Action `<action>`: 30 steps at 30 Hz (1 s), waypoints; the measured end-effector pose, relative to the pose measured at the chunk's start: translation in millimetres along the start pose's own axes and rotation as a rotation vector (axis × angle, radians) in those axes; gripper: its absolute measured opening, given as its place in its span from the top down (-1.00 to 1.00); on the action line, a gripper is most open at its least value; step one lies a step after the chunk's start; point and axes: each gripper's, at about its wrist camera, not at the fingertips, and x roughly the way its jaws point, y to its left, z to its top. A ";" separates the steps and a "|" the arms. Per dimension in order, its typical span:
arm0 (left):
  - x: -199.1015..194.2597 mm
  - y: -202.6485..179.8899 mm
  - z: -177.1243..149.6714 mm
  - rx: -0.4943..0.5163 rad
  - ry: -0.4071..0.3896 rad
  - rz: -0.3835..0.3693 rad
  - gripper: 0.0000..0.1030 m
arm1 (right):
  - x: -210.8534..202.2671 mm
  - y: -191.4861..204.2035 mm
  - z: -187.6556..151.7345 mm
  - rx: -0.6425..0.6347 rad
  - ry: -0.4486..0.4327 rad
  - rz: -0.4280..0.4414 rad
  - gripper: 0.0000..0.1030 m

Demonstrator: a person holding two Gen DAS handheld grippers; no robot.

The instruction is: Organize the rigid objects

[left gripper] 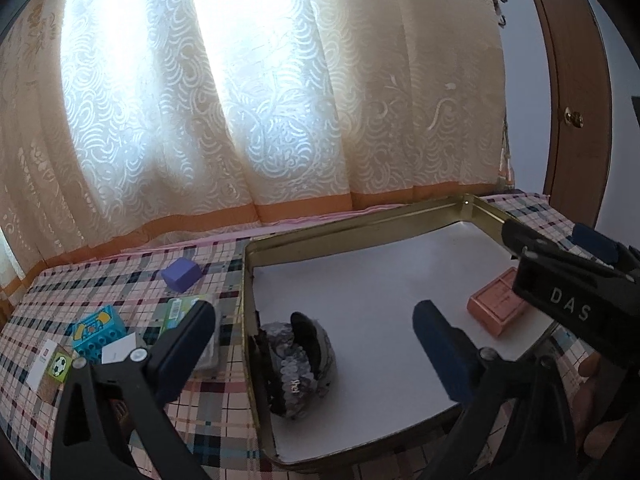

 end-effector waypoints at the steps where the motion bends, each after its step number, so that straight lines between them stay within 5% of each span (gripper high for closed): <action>1: 0.2 1.0 -0.1 -0.004 0.002 0.000 -0.95 | -0.9 -0.3 -0.2 0.006 -0.001 -0.001 -0.77; 21: -4.2 34.1 -3.0 -0.070 -0.010 0.054 -0.95 | -19.0 24.7 -7.4 -0.061 -0.046 -0.040 -0.77; 30: -16.8 64.3 -13.8 -0.036 -0.037 0.097 -0.95 | -33.2 51.2 -16.0 -0.082 -0.022 0.009 -0.77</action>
